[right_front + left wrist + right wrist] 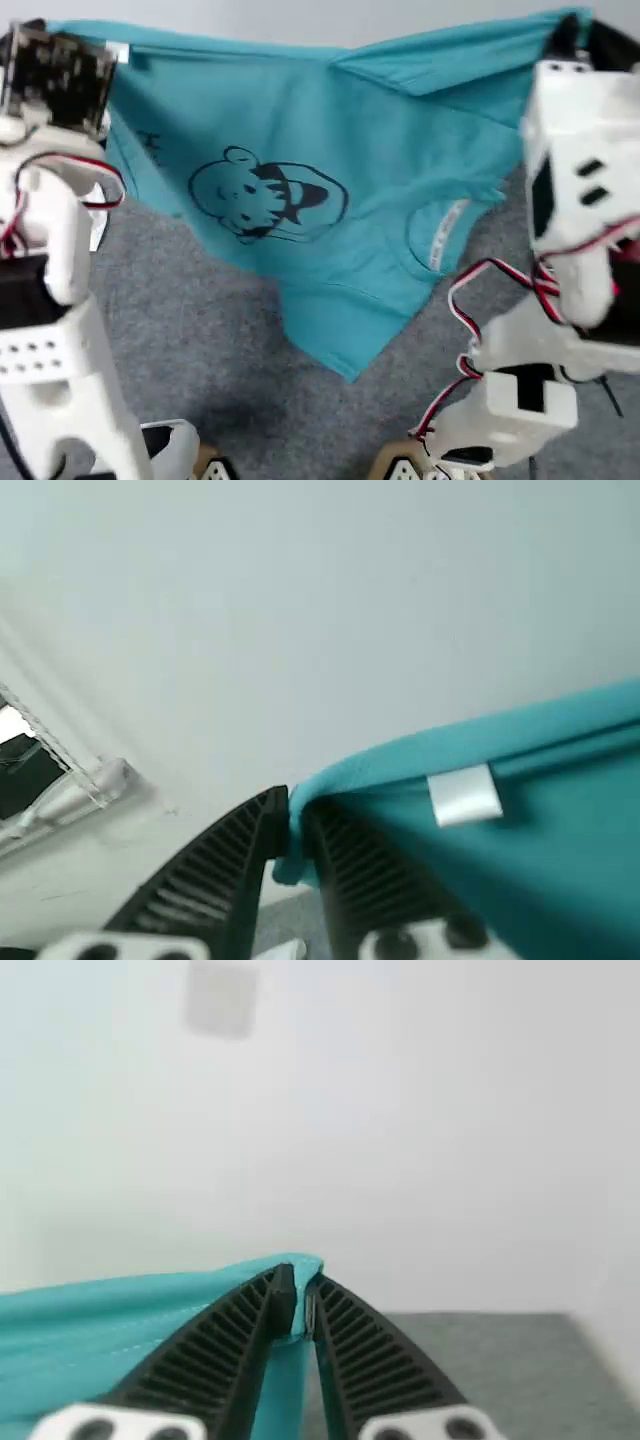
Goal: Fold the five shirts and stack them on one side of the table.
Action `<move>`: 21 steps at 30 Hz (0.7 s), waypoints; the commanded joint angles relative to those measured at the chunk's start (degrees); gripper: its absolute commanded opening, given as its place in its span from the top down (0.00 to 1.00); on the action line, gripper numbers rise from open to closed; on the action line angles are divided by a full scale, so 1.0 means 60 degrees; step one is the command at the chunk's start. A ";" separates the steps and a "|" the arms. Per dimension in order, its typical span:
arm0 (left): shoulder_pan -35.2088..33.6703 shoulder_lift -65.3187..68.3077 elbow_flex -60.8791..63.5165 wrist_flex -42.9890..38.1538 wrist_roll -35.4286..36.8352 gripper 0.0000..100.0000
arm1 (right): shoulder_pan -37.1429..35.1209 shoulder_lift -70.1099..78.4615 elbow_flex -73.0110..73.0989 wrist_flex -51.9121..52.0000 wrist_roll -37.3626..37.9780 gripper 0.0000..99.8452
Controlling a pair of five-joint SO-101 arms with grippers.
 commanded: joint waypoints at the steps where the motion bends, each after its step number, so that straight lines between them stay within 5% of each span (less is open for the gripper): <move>1: 0.0015 0.0659 -0.1282 0.1187 0.0088 1.00 | 0.0593 -0.0549 -0.0425 -0.0388 0.0396 0.99; 10: 0.0015 0.1377 -0.2234 0.3121 0.0088 1.00 | 0.1033 0.0315 -0.0410 -0.2615 0.1070 0.99; 21: 0.0015 0.0908 -0.2454 0.4059 0.0542 1.00 | -0.0447 0.0256 -0.0425 -0.3582 0.1641 0.99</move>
